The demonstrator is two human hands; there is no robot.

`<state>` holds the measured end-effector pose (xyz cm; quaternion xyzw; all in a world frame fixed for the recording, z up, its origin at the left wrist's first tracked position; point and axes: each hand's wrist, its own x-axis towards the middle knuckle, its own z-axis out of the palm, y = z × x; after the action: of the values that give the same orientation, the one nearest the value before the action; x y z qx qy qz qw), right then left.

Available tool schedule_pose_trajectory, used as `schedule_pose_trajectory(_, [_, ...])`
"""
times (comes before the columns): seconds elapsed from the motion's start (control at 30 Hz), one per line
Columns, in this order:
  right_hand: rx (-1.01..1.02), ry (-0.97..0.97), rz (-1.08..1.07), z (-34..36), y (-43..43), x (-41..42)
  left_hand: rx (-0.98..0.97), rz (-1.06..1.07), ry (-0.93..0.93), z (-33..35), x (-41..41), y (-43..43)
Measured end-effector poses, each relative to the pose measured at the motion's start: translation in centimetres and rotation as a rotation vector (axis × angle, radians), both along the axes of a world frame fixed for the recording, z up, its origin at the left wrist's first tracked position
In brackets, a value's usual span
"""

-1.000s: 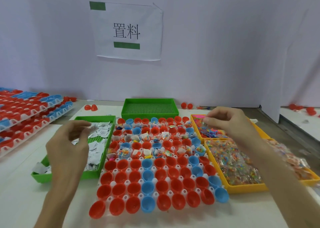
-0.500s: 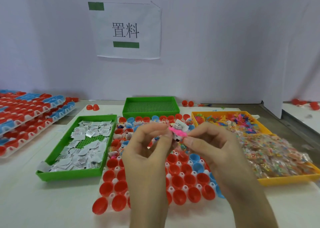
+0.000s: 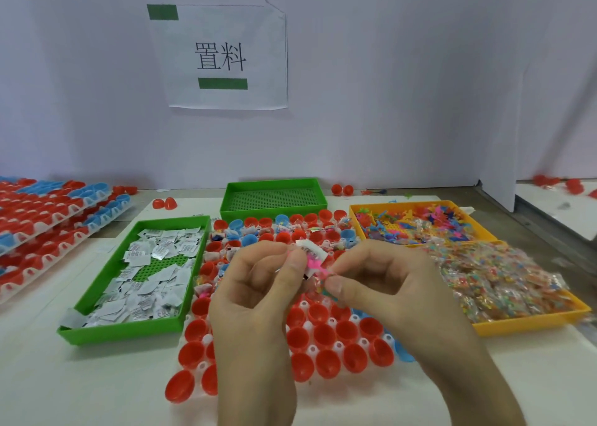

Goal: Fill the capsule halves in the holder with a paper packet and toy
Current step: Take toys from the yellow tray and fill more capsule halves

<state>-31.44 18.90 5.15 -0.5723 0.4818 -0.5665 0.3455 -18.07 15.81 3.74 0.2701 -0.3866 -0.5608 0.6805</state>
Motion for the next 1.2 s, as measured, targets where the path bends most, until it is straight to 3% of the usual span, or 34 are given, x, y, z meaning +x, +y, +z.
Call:
schedule_pose_trajectory(0.2, [-0.133,-0.171,-0.185,0.6,0.6,-0.6,-0.019,0.023,-0.018,-0.2,0.2,0.0])
schedule_pose_trajectory(0.4, [-0.242,-0.146,-0.290,0.5,0.4,0.3,-0.086,-0.062,-0.091,-0.5,0.1,-0.1])
schedule_pose_trajectory(0.7, [-0.189,-0.133,-0.123,0.5,0.2,1.0,-0.131,0.026,-0.248,-0.5,0.1,0.1])
schedule_pose_trajectory(0.87, [-0.123,-0.067,0.008,0.4,0.5,0.6,-0.122,0.050,-0.176,-0.5,0.1,0.2])
schedule_pose_trajectory(1.2, [-0.144,0.015,0.033,0.1,0.5,0.1,-0.094,-0.027,-0.277,-1.2,0.4,-0.3])
